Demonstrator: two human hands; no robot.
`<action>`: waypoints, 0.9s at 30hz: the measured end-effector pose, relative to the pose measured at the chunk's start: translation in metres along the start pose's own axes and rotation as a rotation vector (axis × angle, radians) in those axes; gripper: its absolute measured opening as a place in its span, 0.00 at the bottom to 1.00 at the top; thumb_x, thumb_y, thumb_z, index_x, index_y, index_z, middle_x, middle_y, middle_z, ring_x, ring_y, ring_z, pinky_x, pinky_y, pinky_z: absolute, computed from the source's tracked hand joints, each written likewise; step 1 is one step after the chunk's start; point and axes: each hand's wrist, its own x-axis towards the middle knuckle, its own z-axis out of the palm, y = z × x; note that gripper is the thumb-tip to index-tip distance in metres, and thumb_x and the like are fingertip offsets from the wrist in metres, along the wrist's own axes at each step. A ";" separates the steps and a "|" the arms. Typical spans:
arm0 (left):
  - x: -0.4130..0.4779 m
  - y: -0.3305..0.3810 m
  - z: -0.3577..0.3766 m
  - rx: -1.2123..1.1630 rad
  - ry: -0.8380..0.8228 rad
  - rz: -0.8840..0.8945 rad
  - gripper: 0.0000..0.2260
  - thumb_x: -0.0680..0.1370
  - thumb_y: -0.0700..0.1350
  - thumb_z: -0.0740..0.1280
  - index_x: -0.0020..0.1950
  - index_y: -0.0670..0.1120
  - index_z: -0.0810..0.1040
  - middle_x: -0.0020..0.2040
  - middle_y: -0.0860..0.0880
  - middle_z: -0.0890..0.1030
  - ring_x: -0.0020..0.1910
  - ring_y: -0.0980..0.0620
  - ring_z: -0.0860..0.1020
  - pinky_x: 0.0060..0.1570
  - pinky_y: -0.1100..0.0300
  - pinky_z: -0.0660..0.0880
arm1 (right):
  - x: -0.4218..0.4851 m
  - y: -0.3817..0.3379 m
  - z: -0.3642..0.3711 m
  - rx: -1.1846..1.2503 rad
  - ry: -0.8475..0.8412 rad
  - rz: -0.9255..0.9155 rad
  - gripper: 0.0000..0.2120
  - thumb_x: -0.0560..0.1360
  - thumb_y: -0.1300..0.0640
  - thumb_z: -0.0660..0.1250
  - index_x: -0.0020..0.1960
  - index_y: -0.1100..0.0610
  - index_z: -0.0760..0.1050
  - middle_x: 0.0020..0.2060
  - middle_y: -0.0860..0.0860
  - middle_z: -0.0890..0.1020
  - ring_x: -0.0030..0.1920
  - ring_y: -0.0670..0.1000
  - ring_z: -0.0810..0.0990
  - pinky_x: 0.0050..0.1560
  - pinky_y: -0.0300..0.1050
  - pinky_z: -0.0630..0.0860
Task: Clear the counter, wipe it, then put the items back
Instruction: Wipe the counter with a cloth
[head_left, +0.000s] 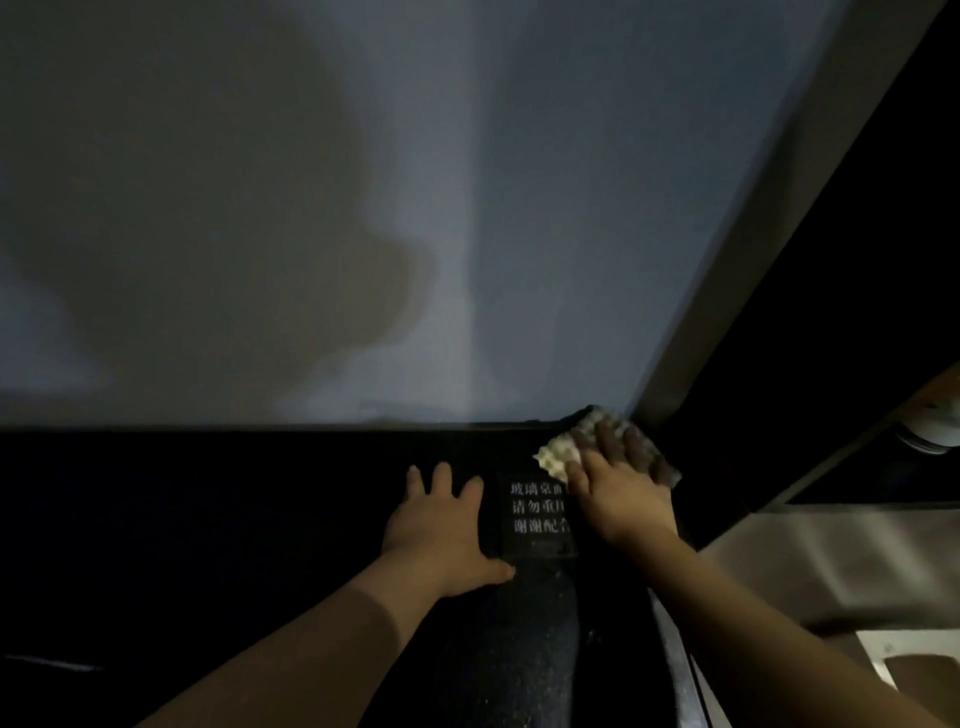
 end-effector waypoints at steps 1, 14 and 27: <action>0.000 -0.002 -0.001 0.014 0.002 0.011 0.45 0.70 0.66 0.67 0.78 0.53 0.45 0.78 0.45 0.44 0.76 0.37 0.41 0.72 0.46 0.60 | -0.013 0.001 0.006 -0.049 0.014 -0.047 0.29 0.77 0.38 0.38 0.76 0.44 0.50 0.77 0.47 0.50 0.77 0.54 0.49 0.73 0.55 0.50; -0.005 -0.018 -0.001 0.019 -0.022 0.124 0.46 0.71 0.63 0.68 0.78 0.53 0.43 0.78 0.48 0.42 0.76 0.41 0.38 0.74 0.47 0.57 | 0.002 -0.058 0.018 0.045 0.083 -0.039 0.23 0.82 0.49 0.49 0.74 0.56 0.58 0.74 0.57 0.61 0.73 0.57 0.59 0.72 0.50 0.54; -0.005 -0.037 0.001 0.047 0.070 0.176 0.45 0.73 0.63 0.66 0.78 0.46 0.45 0.79 0.49 0.44 0.77 0.47 0.43 0.75 0.51 0.40 | -0.007 -0.054 0.020 0.007 0.179 0.102 0.24 0.80 0.52 0.53 0.75 0.55 0.56 0.74 0.57 0.61 0.72 0.58 0.60 0.72 0.50 0.54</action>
